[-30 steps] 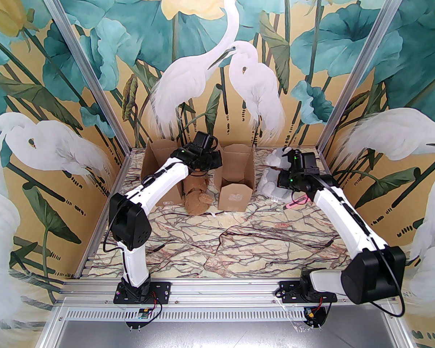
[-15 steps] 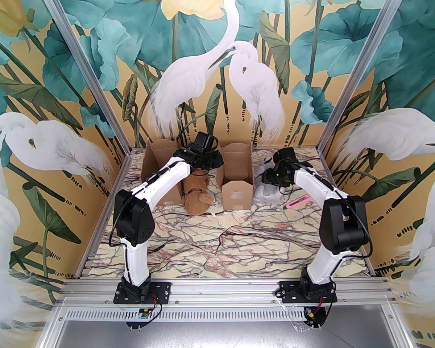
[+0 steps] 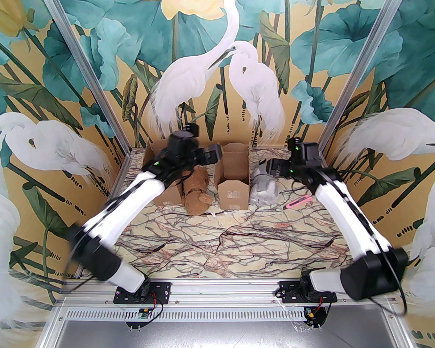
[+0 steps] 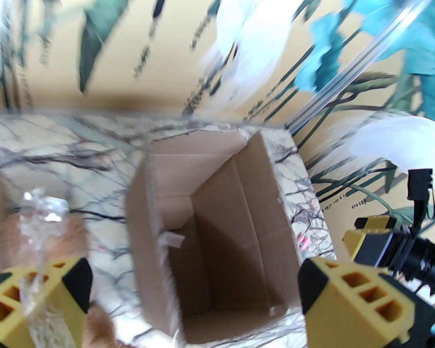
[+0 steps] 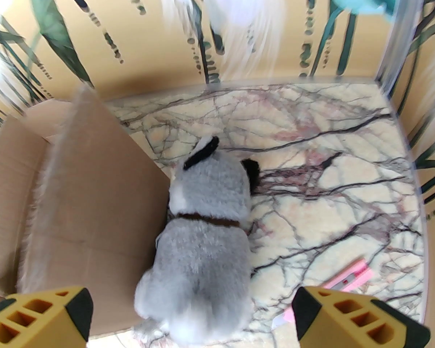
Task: Unpack the express box
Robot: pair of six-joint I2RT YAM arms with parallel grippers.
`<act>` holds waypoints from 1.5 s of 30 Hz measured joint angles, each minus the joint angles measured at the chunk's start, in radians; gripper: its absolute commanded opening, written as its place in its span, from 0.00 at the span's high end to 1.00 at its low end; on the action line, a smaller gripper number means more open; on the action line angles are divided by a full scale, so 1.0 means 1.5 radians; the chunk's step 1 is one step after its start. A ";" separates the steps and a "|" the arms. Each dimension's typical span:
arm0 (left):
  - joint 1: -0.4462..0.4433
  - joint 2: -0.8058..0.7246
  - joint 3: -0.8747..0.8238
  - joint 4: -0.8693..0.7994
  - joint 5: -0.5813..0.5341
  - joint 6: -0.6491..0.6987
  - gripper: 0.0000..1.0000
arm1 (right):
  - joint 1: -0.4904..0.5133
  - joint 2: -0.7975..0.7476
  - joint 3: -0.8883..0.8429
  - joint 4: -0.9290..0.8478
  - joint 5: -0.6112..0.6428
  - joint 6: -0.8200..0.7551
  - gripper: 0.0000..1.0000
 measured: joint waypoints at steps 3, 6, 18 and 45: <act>-0.001 -0.165 -0.145 0.017 -0.061 0.035 0.01 | 0.000 -0.107 -0.125 0.039 0.026 0.000 0.01; -0.001 -0.290 -0.276 0.008 -0.144 0.053 0.00 | 0.000 -0.196 -0.251 0.070 0.053 -0.001 0.01; 0.133 -0.354 -0.670 0.159 -0.349 0.121 0.00 | -0.030 -0.100 -0.530 0.406 0.173 -0.048 0.01; 0.347 0.118 -0.746 0.970 -0.030 0.263 0.00 | -0.141 0.195 -0.550 0.967 -0.020 -0.135 0.01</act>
